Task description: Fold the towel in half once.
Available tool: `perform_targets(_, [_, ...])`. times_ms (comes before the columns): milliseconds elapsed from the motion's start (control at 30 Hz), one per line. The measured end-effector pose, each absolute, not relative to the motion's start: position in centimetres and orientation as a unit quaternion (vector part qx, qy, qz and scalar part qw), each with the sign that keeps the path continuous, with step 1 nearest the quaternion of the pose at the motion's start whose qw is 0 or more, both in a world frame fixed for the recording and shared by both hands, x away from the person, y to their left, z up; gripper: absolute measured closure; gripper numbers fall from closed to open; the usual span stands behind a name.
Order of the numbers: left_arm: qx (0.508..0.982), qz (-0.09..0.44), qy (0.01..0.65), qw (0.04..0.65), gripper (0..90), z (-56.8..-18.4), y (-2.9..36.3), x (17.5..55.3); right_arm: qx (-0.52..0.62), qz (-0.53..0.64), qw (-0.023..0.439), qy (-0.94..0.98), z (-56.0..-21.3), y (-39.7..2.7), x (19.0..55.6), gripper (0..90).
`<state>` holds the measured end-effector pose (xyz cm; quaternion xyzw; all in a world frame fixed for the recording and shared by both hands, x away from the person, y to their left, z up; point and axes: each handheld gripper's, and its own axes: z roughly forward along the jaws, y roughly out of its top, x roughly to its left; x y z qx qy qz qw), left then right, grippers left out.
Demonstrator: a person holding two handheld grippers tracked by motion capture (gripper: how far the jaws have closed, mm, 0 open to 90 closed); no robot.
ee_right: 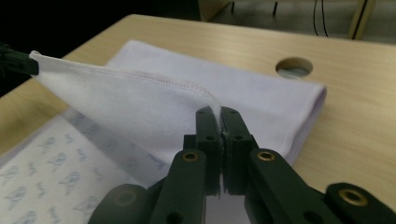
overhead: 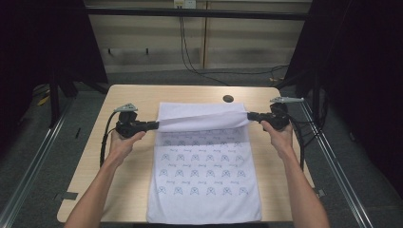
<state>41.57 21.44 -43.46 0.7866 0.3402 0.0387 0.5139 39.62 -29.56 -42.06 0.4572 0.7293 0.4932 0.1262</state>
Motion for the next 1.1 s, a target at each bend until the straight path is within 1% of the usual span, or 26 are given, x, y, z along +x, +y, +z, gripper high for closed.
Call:
perform_targets(100, [0.785, 0.048, 0.321, 0.528, 87.8, -41.4, 21.7, 40.2, 0.437, 0.499, 0.135, 0.736, -40.0, -29.6, 38.3, 87.7])
perform_targets(133, [0.785, 0.048, 0.321, 0.528, 87.7, -41.4, 21.7, 40.2, 0.437, 0.499, 0.135, 0.736, -40.0, -29.6, 38.3, 87.7])
perform_targets(167, [0.780, 0.055, 0.312, 0.539, 87.7, -40.1, 22.0, 39.3, 0.423, 0.501, 0.137, 0.743, -38.7, -29.6, 37.3, 87.7])
perform_targets(200, [0.780, 0.055, 0.312, 0.539, 87.7, -40.1, 22.0, 39.3, 0.418, 0.503, 0.138, 0.744, -38.2, -29.6, 36.8, 87.7])
perform_targets(267, [0.773, 0.054, 0.294, 0.559, 87.7, -38.4, 22.5, 38.0, 0.407, 0.515, 0.138, 0.742, -37.2, -29.9, 35.6, 87.7])
perform_targets(367, [0.773, 0.063, 0.279, 0.566, 87.7, -36.5, 22.7, 37.0, 0.390, 0.527, 0.142, 0.742, -35.7, -30.2, 34.1, 87.7])
perform_targets(400, [0.773, 0.063, 0.279, 0.566, 87.7, -36.5, 22.7, 37.0, 0.390, 0.527, 0.142, 0.742, -35.7, -30.2, 34.1, 87.7])
perform_targets(433, [0.771, 0.068, 0.271, 0.572, 87.7, -35.1, 22.6, 36.3, 0.381, 0.531, 0.152, 0.742, -34.3, -30.2, 33.3, 87.7])
perform_targets(500, [0.770, 0.070, 0.257, 0.579, 87.7, -33.7, 22.7, 35.5, 0.370, 0.538, 0.159, 0.741, -32.9, -30.3, 32.4, 87.7])
perform_targets(533, [0.770, 0.070, 0.257, 0.579, 87.7, -33.7, 22.7, 35.5, 0.363, 0.544, 0.165, 0.738, -32.3, -30.4, 31.9, 87.6])
perform_targets(567, [0.770, 0.072, 0.246, 0.584, 87.7, -32.8, 22.8, 34.6, 0.359, 0.550, 0.165, 0.736, -31.8, -30.5, 31.4, 87.7])
perform_targets(600, [0.770, 0.072, 0.246, 0.584, 87.6, -32.8, 22.8, 34.6, 0.359, 0.550, 0.165, 0.736, -31.8, -30.5, 31.4, 87.7])
perform_targets(633, [0.772, 0.063, 0.235, 0.586, 87.6, -32.8, 22.9, 33.6, 0.352, 0.552, 0.164, 0.738, -31.5, -30.5, 30.4, 87.7])
perform_targets(667, [0.772, 0.063, 0.235, 0.586, 87.6, -32.8, 22.9, 33.6, 0.352, 0.552, 0.164, 0.738, -31.5, -30.5, 30.4, 87.7])
perform_targets(700, [0.783, 0.063, 0.233, 0.573, 87.5, -33.7, 23.1, 32.6, 0.346, 0.542, 0.156, 0.749, -32.3, -30.3, 29.2, 87.7])
perform_targets(800, [0.792, 0.050, 0.238, 0.560, 87.4, -35.8, 23.5, 31.6, 0.340, 0.522, 0.133, 0.771, -34.7, -29.5, 27.2, 87.6])
perform_targets(833, [0.792, 0.050, 0.238, 0.560, 87.4, -35.8, 23.5, 31.6, 0.341, 0.517, 0.125, 0.776, -35.6, -29.3, 26.5, 87.6])
perform_targets(867, [0.793, 0.040, 0.239, 0.559, 87.3, -36.6, 23.7, 31.2, 0.341, 0.512, 0.116, 0.780, -36.5, -29.2, 25.8, 87.5])
perform_targets(900, [0.795, 0.019, 0.244, 0.555, 87.3, -38.4, 23.8, 30.3, 0.342, 0.505, 0.108, 0.785, -37.4, -29.1, 25.1, 87.5])
perform_targets(933, [0.795, 0.019, 0.244, 0.555, 87.3, -38.4, 23.8, 30.3, 0.342, 0.505, 0.108, 0.785, -37.4, -29.1, 25.1, 87.5])
perform_targets(967, [0.807, 0.012, 0.237, 0.541, 87.3, -40.0, 23.6, 28.9, 0.341, 0.490, 0.100, 0.796, -38.9, -29.0, 23.7, 87.4])
perform_targets(1033, [0.811, -0.007, 0.239, 0.534, 87.1, -41.5, 23.4, 27.6, 0.350, 0.483, 0.089, 0.797, -40.3, -29.3, 22.5, 87.1])
perform_targets(1067, [0.811, -0.007, 0.239, 0.534, 87.0, -41.5, 23.4, 27.6, 0.350, 0.483, 0.089, 0.797, -40.3, -29.3, 22.5, 87.1])
perform_targets(1100, [0.819, -0.020, 0.241, 0.520, 86.8, -43.1, 23.3, 26.7, 0.359, 0.472, 0.075, 0.801, -41.9, -29.6, 21.7, 86.8])
